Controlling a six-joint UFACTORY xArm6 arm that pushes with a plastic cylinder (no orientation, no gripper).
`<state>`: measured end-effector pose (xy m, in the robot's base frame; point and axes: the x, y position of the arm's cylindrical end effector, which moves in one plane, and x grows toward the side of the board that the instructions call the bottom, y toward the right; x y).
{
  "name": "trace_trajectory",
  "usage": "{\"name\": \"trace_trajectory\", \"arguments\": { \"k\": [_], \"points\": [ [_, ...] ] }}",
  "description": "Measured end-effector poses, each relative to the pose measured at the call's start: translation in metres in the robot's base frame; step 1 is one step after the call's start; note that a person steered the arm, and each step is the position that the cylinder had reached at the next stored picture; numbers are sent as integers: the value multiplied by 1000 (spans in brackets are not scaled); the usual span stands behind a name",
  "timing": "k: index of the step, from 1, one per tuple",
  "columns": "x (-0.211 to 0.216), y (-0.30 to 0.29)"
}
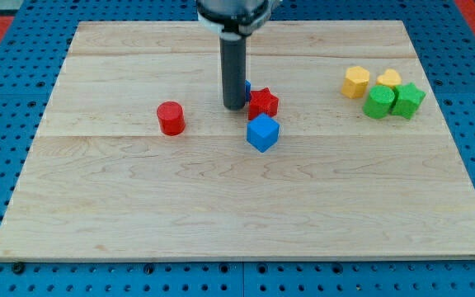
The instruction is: Move the blue triangle diagonally to the red star
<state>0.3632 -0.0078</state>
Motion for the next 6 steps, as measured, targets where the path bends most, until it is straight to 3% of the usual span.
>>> {"name": "trace_trajectory", "arguments": {
  "k": [1, 2, 3, 4, 6],
  "points": [
    [-29, 0],
    [-8, 3],
    [-10, 47],
    [-54, 37],
    [-141, -121]
  ]
}}
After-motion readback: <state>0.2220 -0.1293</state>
